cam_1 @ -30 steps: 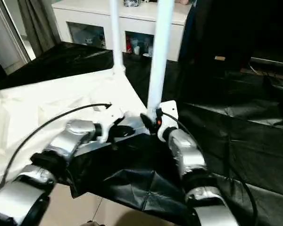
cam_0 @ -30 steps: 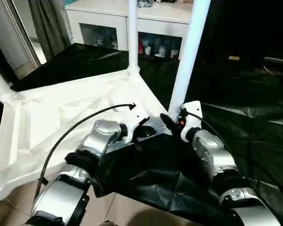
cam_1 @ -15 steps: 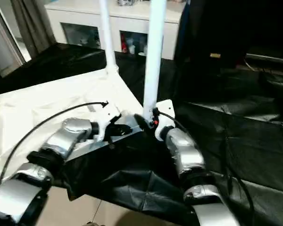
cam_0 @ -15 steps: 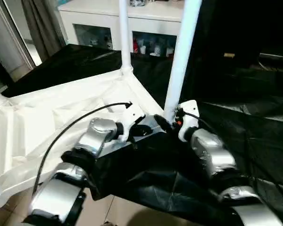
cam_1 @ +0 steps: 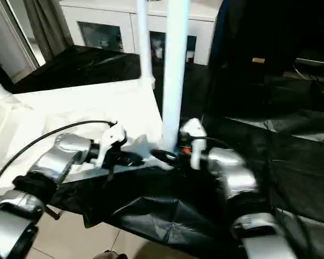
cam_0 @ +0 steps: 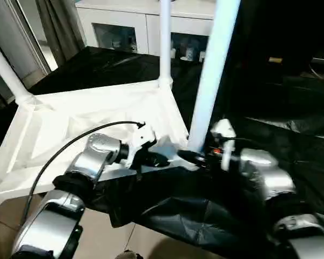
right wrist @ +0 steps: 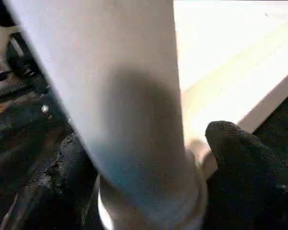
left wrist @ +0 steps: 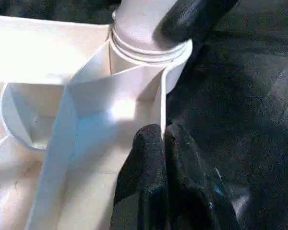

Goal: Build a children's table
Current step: Rotate leg to tighten

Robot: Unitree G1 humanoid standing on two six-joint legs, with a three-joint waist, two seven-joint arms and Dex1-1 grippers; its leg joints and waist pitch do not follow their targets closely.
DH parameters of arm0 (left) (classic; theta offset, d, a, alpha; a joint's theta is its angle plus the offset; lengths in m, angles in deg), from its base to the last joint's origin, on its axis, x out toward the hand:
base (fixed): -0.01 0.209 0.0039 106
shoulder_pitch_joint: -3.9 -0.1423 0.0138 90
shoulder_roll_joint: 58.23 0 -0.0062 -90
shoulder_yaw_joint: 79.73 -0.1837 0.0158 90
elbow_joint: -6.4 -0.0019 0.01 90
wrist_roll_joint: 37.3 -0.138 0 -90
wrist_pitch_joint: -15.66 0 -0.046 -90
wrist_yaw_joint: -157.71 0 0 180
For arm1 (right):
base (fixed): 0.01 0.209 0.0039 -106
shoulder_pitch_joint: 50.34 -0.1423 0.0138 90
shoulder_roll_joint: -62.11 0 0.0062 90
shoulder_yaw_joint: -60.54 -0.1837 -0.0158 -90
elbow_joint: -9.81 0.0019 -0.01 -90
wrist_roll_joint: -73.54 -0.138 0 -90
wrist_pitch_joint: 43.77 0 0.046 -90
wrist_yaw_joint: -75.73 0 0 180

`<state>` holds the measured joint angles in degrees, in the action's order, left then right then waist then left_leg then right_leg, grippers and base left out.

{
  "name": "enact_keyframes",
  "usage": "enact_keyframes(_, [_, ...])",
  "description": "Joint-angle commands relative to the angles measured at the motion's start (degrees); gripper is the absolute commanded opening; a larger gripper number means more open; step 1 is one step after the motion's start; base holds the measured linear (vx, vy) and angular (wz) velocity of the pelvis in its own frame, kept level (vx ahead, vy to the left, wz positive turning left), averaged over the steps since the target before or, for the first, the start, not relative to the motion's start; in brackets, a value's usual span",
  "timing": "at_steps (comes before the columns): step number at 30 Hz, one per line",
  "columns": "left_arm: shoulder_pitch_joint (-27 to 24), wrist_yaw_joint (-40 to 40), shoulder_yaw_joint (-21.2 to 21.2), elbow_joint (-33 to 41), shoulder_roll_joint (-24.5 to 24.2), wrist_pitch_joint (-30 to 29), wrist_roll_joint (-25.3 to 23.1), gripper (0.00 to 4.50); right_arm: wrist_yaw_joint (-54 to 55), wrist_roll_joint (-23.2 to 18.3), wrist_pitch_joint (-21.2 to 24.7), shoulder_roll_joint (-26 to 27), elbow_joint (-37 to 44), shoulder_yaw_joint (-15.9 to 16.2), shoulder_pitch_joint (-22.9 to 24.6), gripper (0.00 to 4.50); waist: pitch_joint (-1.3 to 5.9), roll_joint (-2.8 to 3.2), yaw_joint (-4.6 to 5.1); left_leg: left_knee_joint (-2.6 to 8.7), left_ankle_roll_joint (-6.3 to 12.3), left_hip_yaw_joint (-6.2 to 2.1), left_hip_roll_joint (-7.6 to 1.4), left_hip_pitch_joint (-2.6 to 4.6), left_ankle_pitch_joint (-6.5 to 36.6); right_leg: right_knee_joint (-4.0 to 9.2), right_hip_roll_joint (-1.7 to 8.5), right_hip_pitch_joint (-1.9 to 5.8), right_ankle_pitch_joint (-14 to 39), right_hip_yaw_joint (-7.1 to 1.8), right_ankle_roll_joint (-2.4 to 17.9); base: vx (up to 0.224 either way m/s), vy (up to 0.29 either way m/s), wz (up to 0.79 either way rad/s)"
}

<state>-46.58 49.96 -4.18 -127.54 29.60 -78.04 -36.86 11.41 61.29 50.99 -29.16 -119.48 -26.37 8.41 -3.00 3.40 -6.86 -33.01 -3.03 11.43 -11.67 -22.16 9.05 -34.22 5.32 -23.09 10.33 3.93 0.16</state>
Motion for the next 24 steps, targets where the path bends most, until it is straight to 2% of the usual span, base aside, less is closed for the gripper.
enact_keyframes(1, [-0.3,1.6,-0.4,1.5,-0.5,-0.6,0.7,0.0,-1.5,-0.6,0.2,-0.2,0.4,0.5,-0.6,3.2,4.3,-0.22,-0.17,3.36,2.98,-0.89,-1.77,1.21,13.7,3.13,3.26,2.98,6.0,-1.92,16.0,0.0,0.0,0.0])
enact_keyframes(3, [-0.5,1.9,-0.3,1.9,-0.7,-0.9,0.7,0.0,-1.9,-0.3,0.0,0.0,-0.2,0.8,-0.7,2.99,4.3,-0.45,-0.12,3.36,3.09,-0.88,-1.77,1.2,13.3,3.13,3.18,2.95,6.1,-1.9,15.9,0.0,0.0,0.0])
enact_keyframes(6, [-0.7,2.0,-0.2,2.4,-1.0,-1.2,0.8,0.0,-3.0,-0.4,0.8,0.2,-0.1,1.1,-0.6,2.79,4.38,-0.26,-0.15,3.3,3.33,-0.94,-1.79,1.16,12.4,2.94,3.15,2.94,5.3,-1.85,16.1,0.0,0.0,0.0])
enact_keyframes(8, [-0.7,1.1,0.0,2.3,-0.6,-0.9,0.8,0.0,-2.8,-0.6,1.3,0.6,0.6,1.3,-0.1,2.57,4.39,-0.45,-0.1,3.25,3.5,-0.88,-1.73,1.15,12.3,2.94,3.1,2.94,4.9,-1.85,16.1,0.0,0.0,0.0])
enact_keyframes(12, [-0.6,-0.9,0.6,2.3,0.6,-0.8,1.0,0.0,-1.5,-1.1,2.1,1.6,1.8,0.9,1.1,2.4,4.31,-0.4,-0.21,3.28,3.37,-0.87,-1.78,1.27,12.8,3.1,3.19,2.82,6.7,-1.89,15.7,0.0,0.0,0.0])
enact_keyframes(13, [0.0,-4.7,1.0,1.3,2.0,-0.4,0.3,0.0,2.5,-0.4,1.6,2.9,1.3,0.4,1.8,2.37,4.24,-1.34,-0.24,3.33,3.36,-0.82,-1.79,1.21,12.8,3.19,3.24,2.87,7.3,-1.94,15.5,0.0,0.0,0.0])
enact_keyframes(14, [1.3,-11.4,1.7,-0.8,4.1,0.0,-1.1,0.0,9.5,1.1,0.7,5.0,-0.5,-0.3,2.2,2.36,4.12,-1.2,-0.25,3.38,3.07,-0.83,-1.83,1.13,12.6,3.22,3.34,2.65,8.6,-2.07,15.0,0.0,0.0,0.0])
enact_keyframes(15, [1.8,-14.2,1.9,-1.6,4.8,0.2,-1.7,0.0,12.2,1.8,0.2,5.8,-1.3,-0.5,2.3,2.33,3.93,-1.06,-0.09,3.63,1.89,-1.0,-1.79,1.36,14.5,3.63,3.45,2.39,12.0,-2.08,14.1,0.0,0.0,0.0])
enact_keyframes(17, [2.2,-16.4,2.2,-2.4,5.5,0.0,-2.1,0.0,14.6,2.4,-0.2,6.5,-2.0,-0.6,2.4,2.24,3.87,-1.31,0.03,3.79,0.84,-1.03,-1.69,1.64,16.0,4.07,3.47,2.37,15.7,-2.14,12.8,0.0,0.0,0.0])
enact_keyframes(19, [3.6,-23.1,3.2,-3.9,8.4,-0.7,-2.5,0.0,23.7,4.4,-0.3,9.5,-4.4,-1.1,2.7,2.18,3.58,-1.17,0.29,4.01,-0.08,-1.11,-1.55,1.64,17.9,4.56,3.5,2.12,19.1,-2.21,11.4,0.0,0.0,0.0])
enact_keyframes(20, [3.7,-23.5,3.2,-4.0,8.7,-0.7,-2.6,0.0,24.5,4.6,-0.3,9.9,-4.6,-1.2,2.6,2.16,3.53,-1.22,0.31,4.12,-0.31,-1.2,-1.5,1.75,18.7,4.73,3.49,2.16,20.4,-2.14,10.9,0.0,0.0,0.0])
enact_keyframes(21, [4.4,-26.6,3.1,-4.8,10.7,-1.2,-3.0,0.0,31.1,5.4,-0.1,12.4,-6.2,-1.7,2.1,2.1,3.51,-0.39,0.47,4.17,-0.99,-1.35,-1.52,1.84,19.8,4.92,3.57,1.97,21.8,-2.21,10.5,0.0,0.0,0.0])
enact_keyframes(23, [4.6,-27.6,3.1,-5.1,11.4,-1.4,-3.1,0.0,33.8,5.8,-0.1,13.4,-6.9,-1.9,1.8,2.09,3.44,-0.62,0.73,4.32,-1.29,-1.5,-1.4,1.87,21.5,5.13,3.51,2.08,23.2,-2.02,9.9,0.0,0.0,0.0])
enact_keyframes(24, [5.2,-29.2,2.8,-6.0,12.9,-1.4,-3.5,0.0,39.1,6.1,0.0,15.9,-8.0,-3.1,0.7,2.08,3.26,-0.38,0.91,4.37,-1.53,-1.46,-1.29,2.17,23.6,5.69,3.37,1.67,25.5,-2.05,8.8,0.0,0.0,0.0])
